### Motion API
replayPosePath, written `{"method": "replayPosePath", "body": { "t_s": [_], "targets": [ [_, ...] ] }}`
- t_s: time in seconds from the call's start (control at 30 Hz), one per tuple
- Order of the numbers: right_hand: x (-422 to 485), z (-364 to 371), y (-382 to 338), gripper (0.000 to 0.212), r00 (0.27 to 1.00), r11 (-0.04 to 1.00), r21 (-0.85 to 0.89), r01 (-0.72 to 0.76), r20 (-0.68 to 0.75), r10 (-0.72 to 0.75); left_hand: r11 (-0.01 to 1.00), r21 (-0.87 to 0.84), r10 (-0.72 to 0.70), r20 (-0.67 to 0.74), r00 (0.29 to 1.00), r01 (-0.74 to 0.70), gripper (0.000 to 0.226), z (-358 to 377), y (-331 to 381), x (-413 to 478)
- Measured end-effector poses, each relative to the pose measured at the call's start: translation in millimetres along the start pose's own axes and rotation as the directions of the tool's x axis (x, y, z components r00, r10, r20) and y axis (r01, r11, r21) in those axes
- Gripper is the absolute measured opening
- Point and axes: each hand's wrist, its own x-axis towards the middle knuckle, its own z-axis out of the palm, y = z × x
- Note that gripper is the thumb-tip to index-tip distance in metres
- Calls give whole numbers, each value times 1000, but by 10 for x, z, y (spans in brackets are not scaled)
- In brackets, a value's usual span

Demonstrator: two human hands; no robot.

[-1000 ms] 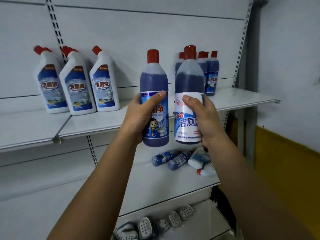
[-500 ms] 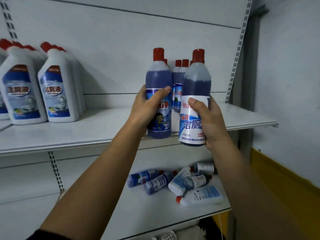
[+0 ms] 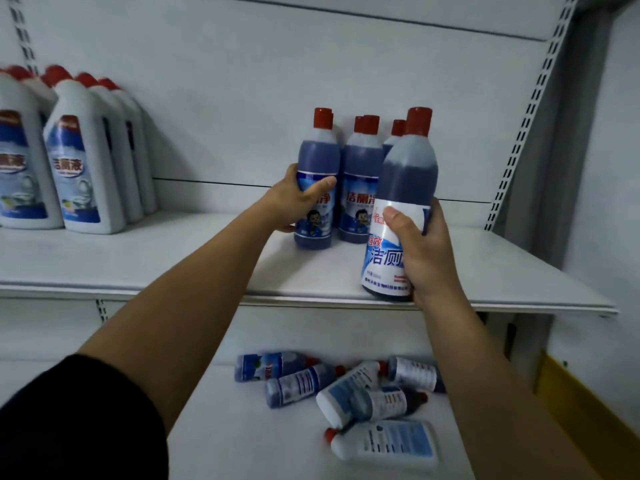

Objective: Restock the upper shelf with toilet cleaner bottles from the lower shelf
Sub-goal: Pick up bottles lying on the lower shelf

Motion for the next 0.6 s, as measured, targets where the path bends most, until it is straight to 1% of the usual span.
{"method": "replayPosePath", "body": {
  "t_s": [0.1, 0.23, 0.4, 0.47, 0.5, 0.53, 0.6],
  "targets": [
    [61, -21, 72, 45, 996, 995, -64, 74, 47, -71, 999, 18, -47, -27, 999, 48, 69, 47, -18, 106],
    [115, -62, 140, 47, 996, 998, -27, 62, 63, -60, 999, 15, -47, -54, 997, 48, 69, 143, -46, 209],
    [83, -62, 178, 50, 995, 996, -56, 71, 68, -67, 997, 32, -65, -106, 992, 68, 72, 193, -129, 268],
    [74, -48, 163, 51, 996, 996, -56, 75, 62, -72, 994, 62, -85, -62, 994, 89, 71, 155, -153, 244],
    [70, -29, 152, 52, 996, 995, -59, 80, 52, -77, 986, 131, -101, -13, 995, 102, 70, 117, -175, 218],
    [63, -1, 138, 52, 996, 994, -62, 86, 41, -84, 956, 275, -120, 50, 992, 102, 70, 65, -198, 170],
    [36, 95, 123, 51, 996, 995, -44, 92, 26, -91, 807, 588, -180, 164, 970, 50, 67, -78, -265, 28]
  ]
}}
